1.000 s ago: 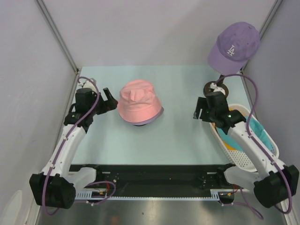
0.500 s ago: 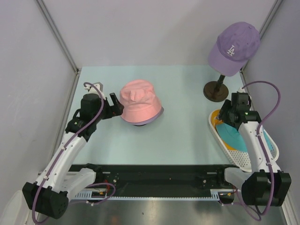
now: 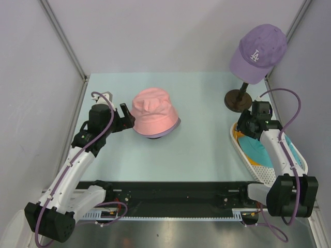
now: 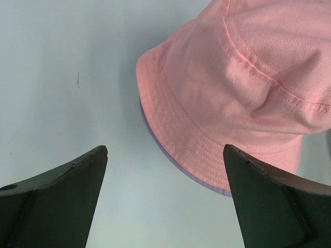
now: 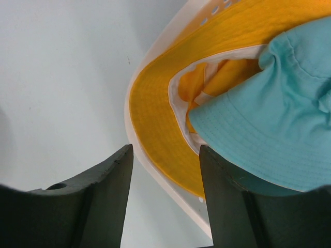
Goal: Stack the hats
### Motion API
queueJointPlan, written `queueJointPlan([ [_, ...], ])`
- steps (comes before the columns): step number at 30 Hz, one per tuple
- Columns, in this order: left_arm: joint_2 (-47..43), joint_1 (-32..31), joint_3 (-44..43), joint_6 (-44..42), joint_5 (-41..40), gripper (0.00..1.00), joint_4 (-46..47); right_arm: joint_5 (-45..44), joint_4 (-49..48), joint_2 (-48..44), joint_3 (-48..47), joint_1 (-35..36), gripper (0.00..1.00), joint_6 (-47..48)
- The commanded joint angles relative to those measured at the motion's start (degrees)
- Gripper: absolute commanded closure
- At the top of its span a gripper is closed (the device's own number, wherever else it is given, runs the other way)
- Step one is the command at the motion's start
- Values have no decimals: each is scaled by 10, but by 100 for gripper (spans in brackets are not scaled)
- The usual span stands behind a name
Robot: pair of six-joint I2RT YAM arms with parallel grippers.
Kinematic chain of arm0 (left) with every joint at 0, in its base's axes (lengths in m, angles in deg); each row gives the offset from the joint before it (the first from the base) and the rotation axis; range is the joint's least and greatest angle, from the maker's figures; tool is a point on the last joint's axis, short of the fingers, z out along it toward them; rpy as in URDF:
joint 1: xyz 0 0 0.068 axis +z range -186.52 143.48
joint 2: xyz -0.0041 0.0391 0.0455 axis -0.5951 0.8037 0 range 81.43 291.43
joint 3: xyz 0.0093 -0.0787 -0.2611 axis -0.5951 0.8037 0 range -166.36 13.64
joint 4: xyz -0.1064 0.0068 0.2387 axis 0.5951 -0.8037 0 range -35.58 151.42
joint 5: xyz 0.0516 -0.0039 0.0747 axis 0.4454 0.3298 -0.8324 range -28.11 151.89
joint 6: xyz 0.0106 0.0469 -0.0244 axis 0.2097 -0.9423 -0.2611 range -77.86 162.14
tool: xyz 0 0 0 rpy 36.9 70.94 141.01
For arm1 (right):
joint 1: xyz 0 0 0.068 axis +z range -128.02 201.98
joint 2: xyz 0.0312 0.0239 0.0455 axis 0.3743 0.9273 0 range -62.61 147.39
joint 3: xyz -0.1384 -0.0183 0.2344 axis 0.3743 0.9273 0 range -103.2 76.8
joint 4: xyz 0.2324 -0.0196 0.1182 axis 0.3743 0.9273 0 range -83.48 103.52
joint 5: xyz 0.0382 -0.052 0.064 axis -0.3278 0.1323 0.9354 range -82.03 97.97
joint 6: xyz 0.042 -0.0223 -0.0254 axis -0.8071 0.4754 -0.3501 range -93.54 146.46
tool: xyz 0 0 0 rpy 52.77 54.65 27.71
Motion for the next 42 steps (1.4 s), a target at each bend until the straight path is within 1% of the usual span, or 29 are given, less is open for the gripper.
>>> queueJointPlan([
  [1, -8, -3, -3, 3, -6, 2, 2, 28, -38, 12, 11, -2, 42, 3],
  [7, -3, -3, -3, 1, -5, 2, 2, 42, -47, 35, 19, -1, 42, 19],
  [13, 3, -3, -4, 0, -2, 2, 4, 18, -39, 56, 16, 0, 44, 12],
  [15, 3, -2, -5, -1, -2, 2, 4, 1, -37, 56, 15, 0, 45, 8],
  [25, 9, -3, -6, -6, 1, 1, 3, -10, -32, 41, 14, -7, 47, 7],
  [28, 15, -3, -10, -7, 3, 2, 4, -26, -28, 48, 19, -8, 50, 7],
  [29, 16, -3, -11, -7, 3, 2, 5, -52, -20, 54, 19, -8, 53, 3],
  [31, 22, -3, -19, -9, 4, 2, 4, -66, -10, 58, 15, -10, 56, -2],
  [34, 26, -2, -29, -12, 4, 2, 3, -43, -26, 61, 18, -10, 57, -1],
  [36, 30, -3, -32, -13, 4, 2, 3, -4, -50, 64, 22, -10, 56, 1],
  [37, 31, -3, -34, -13, 5, 2, 2, 12, -68, 67, 24, -10, 58, 4],
  [38, 31, -3, -34, -13, 5, 2, 2, 49, -76, 68, 25, -10, 62, 3],
  [39, 32, -3, -36, -14, 6, 2, 1, 65, -82, 71, 26, -10, 70, 4],
  [40, 31, -3, -36, -13, 6, 2, 1, 77, -88, 71, 22, -10, 100, 5],
  [42, 29, -3, -36, -15, 6, 2, 1, 92, -76, 66, 8, -9, 100, 4],
])
